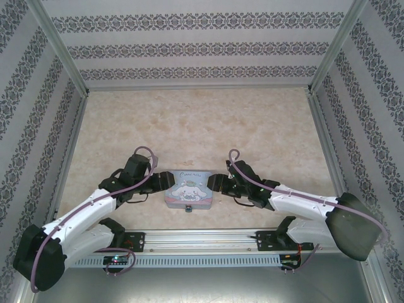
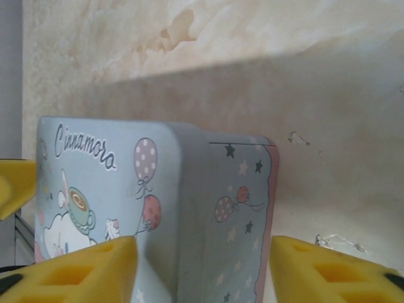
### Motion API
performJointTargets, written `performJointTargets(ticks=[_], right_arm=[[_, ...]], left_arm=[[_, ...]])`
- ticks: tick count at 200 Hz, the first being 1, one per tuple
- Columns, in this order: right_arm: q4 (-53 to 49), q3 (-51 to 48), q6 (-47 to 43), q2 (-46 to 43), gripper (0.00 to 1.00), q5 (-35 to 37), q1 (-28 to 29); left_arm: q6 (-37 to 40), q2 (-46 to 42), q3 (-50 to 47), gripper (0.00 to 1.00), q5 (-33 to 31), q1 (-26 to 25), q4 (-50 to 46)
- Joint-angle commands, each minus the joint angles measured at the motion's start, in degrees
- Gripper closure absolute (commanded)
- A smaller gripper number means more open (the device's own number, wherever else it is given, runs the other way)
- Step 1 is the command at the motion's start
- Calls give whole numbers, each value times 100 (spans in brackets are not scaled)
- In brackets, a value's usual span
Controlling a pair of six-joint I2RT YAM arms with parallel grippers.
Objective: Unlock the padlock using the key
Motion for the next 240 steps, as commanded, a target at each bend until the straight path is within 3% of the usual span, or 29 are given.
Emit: performJointTargets(ticks=[1,69,101,159,193,219,240], right_arm=[[110,146,86,115,49,204,57],[283,779,-37,927,73,-140,-380],[386,1142,-133,1362,74,-332,-890],[528,1863,-279,2320,72,-899,-1515],[621,2100,-262,2712,70,-1291,-1757],[611,2112,-291,2704,62,-1432,-1848],[606,2065,-302,2598,48,-1479,-1911]], left_arm=[[-122,147,-121,38,40,-113,545],[-316,1315,184,43,171,-293,1563],[-134,2073,834,43,-24,-295,1635],[350,3655,2242,39,-183,-117,1482],[315,4027,2440,36,-212,-10,1616],[264,4093,2444,34,-211,55,1731],[267,4126,2440,29,-214,86,1748]])
